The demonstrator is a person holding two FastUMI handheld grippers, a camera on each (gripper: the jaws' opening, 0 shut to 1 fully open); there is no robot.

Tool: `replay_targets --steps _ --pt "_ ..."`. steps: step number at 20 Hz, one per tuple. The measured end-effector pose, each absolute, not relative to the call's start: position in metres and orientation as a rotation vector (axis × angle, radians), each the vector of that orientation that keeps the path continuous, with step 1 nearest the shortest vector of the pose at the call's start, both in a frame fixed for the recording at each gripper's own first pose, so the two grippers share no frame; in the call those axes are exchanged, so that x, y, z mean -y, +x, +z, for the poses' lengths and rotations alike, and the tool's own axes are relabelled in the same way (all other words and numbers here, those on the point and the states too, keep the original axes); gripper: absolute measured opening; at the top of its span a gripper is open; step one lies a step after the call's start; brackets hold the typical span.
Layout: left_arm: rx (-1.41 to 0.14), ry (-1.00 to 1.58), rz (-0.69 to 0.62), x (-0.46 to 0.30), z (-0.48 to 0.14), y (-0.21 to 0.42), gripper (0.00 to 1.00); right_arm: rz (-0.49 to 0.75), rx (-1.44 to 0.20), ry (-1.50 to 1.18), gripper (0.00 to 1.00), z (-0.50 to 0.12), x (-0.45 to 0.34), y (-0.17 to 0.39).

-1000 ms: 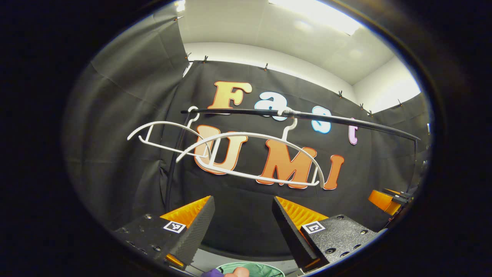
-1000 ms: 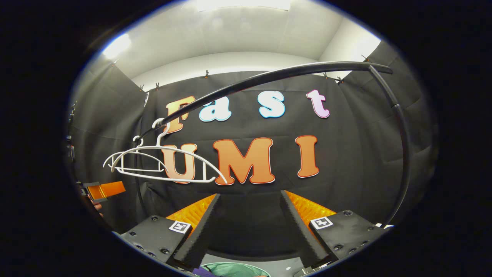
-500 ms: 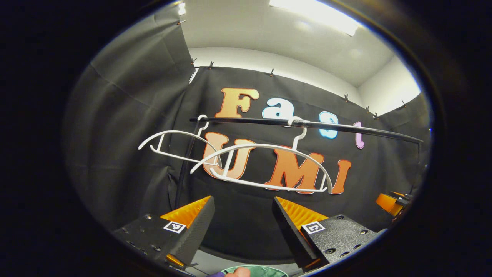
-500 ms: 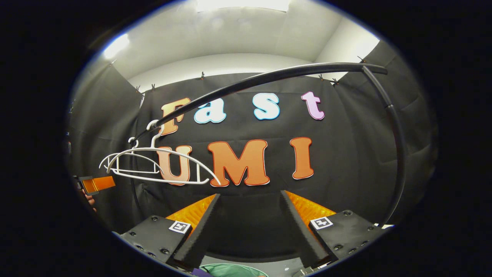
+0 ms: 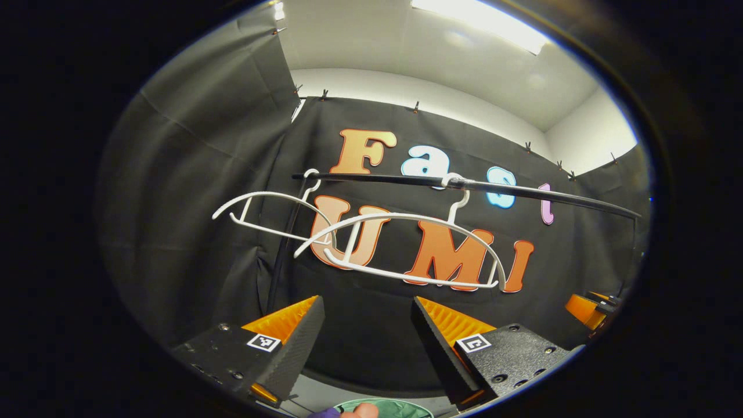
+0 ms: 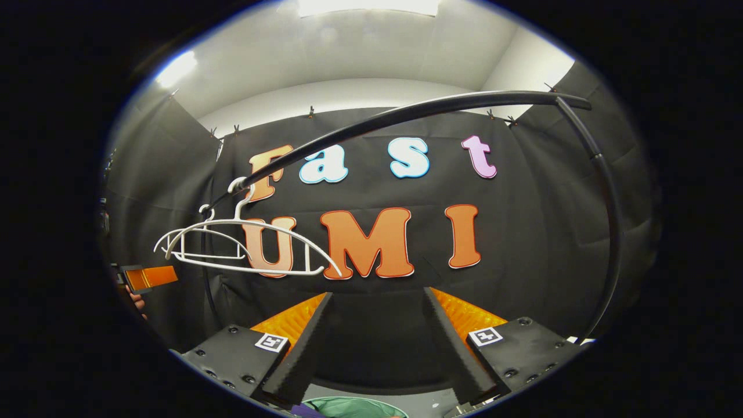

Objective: Grasp the clothes on the hanger with both hands and then place them into the laundry hamper below.

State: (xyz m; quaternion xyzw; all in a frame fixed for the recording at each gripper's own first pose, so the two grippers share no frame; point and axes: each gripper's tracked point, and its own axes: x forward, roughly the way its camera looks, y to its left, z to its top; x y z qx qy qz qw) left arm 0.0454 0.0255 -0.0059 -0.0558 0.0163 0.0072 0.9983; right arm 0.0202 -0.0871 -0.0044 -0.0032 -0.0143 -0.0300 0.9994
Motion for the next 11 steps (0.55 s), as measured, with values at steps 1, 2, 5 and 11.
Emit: replay_targets --steps 1,2,5,11 --pt "-0.034 -0.113 0.016 -0.0263 -0.0063 0.0448 0.95 -0.061 0.025 -0.004 0.89 -0.0057 0.0881 0.0216" --pt "-0.035 -0.114 0.017 -0.0270 -0.0060 0.0443 0.95 -0.062 0.022 -0.002 0.89 -0.0062 0.0892 0.0220" --pt "-0.035 -0.106 0.028 -0.0301 -0.0056 0.0441 0.95 -0.065 0.014 0.003 0.89 -0.0086 0.0912 0.0224" --pt "-0.039 -0.112 0.041 -0.0289 -0.0097 0.0481 0.95 -0.068 0.009 0.008 0.98 -0.0100 0.0925 0.0236"
